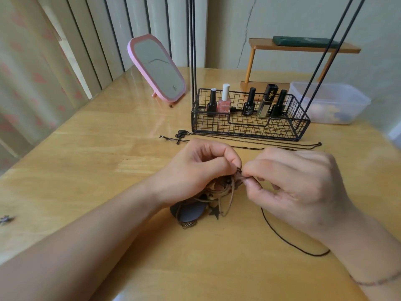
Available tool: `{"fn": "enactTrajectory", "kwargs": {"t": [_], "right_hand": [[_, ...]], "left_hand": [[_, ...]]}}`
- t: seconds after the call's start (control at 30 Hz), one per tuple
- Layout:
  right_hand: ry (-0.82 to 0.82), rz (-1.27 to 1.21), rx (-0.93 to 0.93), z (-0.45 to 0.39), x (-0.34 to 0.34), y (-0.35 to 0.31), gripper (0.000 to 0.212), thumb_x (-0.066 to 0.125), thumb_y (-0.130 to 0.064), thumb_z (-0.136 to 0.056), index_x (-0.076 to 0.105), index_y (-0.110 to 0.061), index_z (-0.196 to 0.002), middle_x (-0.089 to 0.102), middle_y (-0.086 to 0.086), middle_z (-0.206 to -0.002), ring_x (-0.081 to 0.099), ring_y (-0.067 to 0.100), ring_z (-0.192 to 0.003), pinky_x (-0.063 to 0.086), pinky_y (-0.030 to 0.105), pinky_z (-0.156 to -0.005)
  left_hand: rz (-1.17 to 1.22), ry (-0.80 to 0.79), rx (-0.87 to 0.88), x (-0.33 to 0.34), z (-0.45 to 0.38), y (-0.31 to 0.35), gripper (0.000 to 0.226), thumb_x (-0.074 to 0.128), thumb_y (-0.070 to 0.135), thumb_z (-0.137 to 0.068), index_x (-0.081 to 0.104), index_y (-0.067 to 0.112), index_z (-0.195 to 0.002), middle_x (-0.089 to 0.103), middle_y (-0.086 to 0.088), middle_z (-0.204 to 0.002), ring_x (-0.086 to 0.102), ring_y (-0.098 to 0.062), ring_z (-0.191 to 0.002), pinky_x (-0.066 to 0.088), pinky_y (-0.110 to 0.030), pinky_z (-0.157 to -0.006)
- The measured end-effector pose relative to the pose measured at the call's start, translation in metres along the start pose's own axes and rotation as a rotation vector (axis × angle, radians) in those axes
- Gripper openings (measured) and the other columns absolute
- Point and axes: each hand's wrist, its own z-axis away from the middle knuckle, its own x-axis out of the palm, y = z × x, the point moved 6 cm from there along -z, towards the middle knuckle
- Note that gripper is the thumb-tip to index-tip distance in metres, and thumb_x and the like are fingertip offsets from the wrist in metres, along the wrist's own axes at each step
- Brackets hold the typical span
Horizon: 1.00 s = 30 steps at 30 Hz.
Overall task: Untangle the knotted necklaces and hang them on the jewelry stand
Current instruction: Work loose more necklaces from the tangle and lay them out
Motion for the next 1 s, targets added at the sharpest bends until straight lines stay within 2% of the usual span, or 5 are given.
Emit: {"fn": "enactTrajectory", "kwargs": {"t": [0.37,0.47,0.6,0.77,1.0], "right_hand": [[-0.003,-0.008,-0.018,0.001,0.001,-0.003,0.007,0.07,-0.01,-0.084,0.076,-0.012,-0.08,0.065,0.001,-0.071,0.052,0.022,-0.051,0.044,0.034,-0.045],[-0.057,-0.075,0.03,0.001,0.005,0.0,0.006,0.07,-0.012,-0.082,0.072,-0.014,-0.076,0.059,-0.004,-0.07,0.04,0.014,-0.053,0.039,0.03,-0.045],[-0.214,-0.35,0.272,0.007,0.019,0.009,0.017,0.068,-0.035,-0.082,0.063,-0.024,-0.07,0.047,-0.012,-0.06,0.045,0.012,-0.052,0.036,0.024,-0.047],[-0.139,-0.514,0.578,0.009,0.021,0.025,0.031,0.062,-0.052,-0.086,0.069,-0.025,-0.073,0.058,0.0,-0.06,0.051,0.016,-0.051,0.041,0.031,-0.047],[-0.191,-1.108,0.874,0.012,0.029,0.031,0.013,0.079,-0.028,-0.071,0.07,-0.019,-0.067,0.055,0.005,-0.064,0.049,0.013,-0.06,0.039,0.023,-0.05]], "left_hand": [[-0.11,-0.043,-0.034,0.0,0.0,0.0,0.017,0.054,0.016,-0.094,0.065,0.014,-0.081,0.061,-0.004,-0.074,0.05,-0.014,-0.066,0.044,-0.025,-0.062],[-0.091,-0.018,-0.007,-0.003,-0.001,-0.001,0.023,0.052,0.026,-0.098,0.06,0.008,-0.086,0.055,-0.026,-0.08,0.048,-0.023,-0.07,0.043,-0.031,-0.065],[-0.096,-0.006,0.036,-0.003,-0.001,0.001,0.025,0.045,0.022,-0.102,0.055,0.003,-0.09,0.049,-0.018,-0.079,0.045,-0.017,-0.07,0.04,-0.024,-0.065],[-0.1,0.0,0.097,-0.001,-0.002,0.005,0.019,0.042,0.016,-0.101,0.054,0.007,-0.09,0.05,0.003,-0.078,0.044,-0.008,-0.068,0.039,-0.018,-0.064],[-0.16,-0.05,0.102,0.002,-0.001,0.006,0.019,0.045,0.016,-0.1,0.057,0.005,-0.09,0.058,-0.003,-0.081,0.051,-0.008,-0.069,0.041,-0.019,-0.067]]}}
